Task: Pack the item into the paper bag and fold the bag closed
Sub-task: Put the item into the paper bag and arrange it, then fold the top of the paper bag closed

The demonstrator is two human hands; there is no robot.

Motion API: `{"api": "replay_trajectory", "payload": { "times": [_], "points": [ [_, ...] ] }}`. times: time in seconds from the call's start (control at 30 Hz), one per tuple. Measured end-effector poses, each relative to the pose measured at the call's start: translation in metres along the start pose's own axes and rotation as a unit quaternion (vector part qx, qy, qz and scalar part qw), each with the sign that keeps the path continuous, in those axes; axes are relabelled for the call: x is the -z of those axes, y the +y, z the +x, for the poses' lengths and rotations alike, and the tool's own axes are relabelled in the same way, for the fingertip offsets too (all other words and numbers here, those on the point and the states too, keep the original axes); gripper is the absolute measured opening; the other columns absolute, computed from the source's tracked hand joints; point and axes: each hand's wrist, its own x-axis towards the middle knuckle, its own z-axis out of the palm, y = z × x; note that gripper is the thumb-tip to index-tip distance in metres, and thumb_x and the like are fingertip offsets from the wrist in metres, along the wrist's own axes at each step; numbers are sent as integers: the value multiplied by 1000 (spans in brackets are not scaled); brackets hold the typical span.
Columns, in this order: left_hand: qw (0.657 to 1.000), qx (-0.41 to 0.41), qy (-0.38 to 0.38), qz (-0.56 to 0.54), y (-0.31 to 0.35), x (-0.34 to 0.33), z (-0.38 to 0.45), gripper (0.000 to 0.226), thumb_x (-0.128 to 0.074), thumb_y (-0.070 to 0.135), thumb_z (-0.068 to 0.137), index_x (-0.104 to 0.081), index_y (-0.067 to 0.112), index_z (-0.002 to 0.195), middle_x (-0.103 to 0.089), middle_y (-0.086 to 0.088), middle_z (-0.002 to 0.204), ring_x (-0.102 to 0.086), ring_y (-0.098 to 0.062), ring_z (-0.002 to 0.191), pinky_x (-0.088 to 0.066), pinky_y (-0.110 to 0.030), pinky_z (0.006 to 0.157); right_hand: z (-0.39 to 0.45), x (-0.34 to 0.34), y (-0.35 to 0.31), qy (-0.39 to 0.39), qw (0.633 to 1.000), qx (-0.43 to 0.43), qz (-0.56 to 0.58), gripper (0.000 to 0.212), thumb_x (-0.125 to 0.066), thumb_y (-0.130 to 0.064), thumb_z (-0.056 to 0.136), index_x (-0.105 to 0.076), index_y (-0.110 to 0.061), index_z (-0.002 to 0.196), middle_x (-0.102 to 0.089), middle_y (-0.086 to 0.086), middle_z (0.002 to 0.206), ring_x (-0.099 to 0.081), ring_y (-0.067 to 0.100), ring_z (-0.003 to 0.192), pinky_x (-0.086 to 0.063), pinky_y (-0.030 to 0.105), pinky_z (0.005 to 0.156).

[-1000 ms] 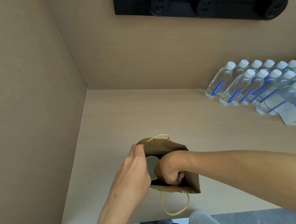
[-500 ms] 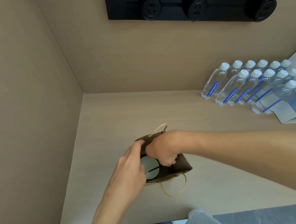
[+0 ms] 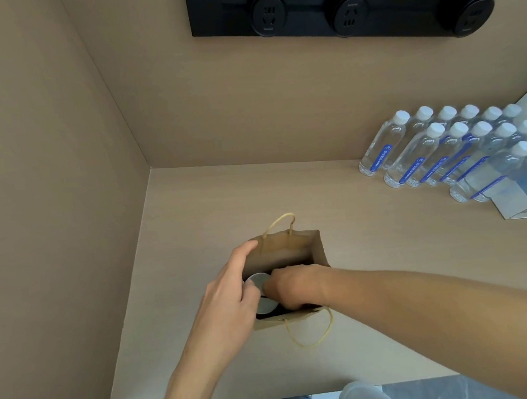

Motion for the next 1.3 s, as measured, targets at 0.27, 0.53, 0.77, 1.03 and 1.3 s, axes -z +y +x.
{"api": "replay_trajectory", "payload": {
  "times": [0.27, 0.53, 0.77, 1.03, 1.3],
  "points": [
    [998, -25, -7, -50, -3, 7, -1, 56, -46, 43, 94, -18, 75, 131, -59, 18, 68, -62, -14, 48, -56, -37, 58, -22, 24, 2, -15, 1000, 14, 24, 26, -52, 2, 91, -57, 0, 116, -60, 12, 91, -65, 32, 78, -53, 38, 61],
    [986, -17, 3, -165, -42, 22, -10, 66, -49, 13, 92, -36, 64, 130, -42, 21, 147, -63, -17, 54, -50, -28, 48, -125, 28, 72, 228, 909, 102, 333, 25, -47, -15, 89, -66, -31, 86, -69, -7, 72, -60, 0, 66, -45, 13, 59],
    [987, 29, -99, -121, -57, 16, -14, 99, -82, 31, 61, -24, 64, 134, -51, 12, 126, -63, -4, 83, -53, -23, 76, -94, -83, 88, 260, 793, 11, 551, 61, -71, -10, 78, -43, -38, 125, -55, -2, 104, -52, 10, 61, -46, 19, 57],
    [995, -48, -57, -68, -57, -3, 18, 47, -85, 32, 60, -51, 28, 91, -21, 36, 152, -53, 0, 87, -44, -12, 70, -49, -93, 49, 398, 680, 86, 610, 23, -75, -7, 77, -58, -23, 77, -15, -43, 145, -47, 9, 53, -46, 17, 59],
    [993, -67, -25, -92, -55, -8, 30, 37, -84, 31, 64, -65, 31, 96, -55, 22, 125, -54, -4, 70, -43, -15, 61, -43, -90, 45, 393, 581, 85, 707, 16, -65, 8, 84, -68, -6, 90, -55, -17, 128, -58, 17, 51, -47, 21, 48]
  ]
}}
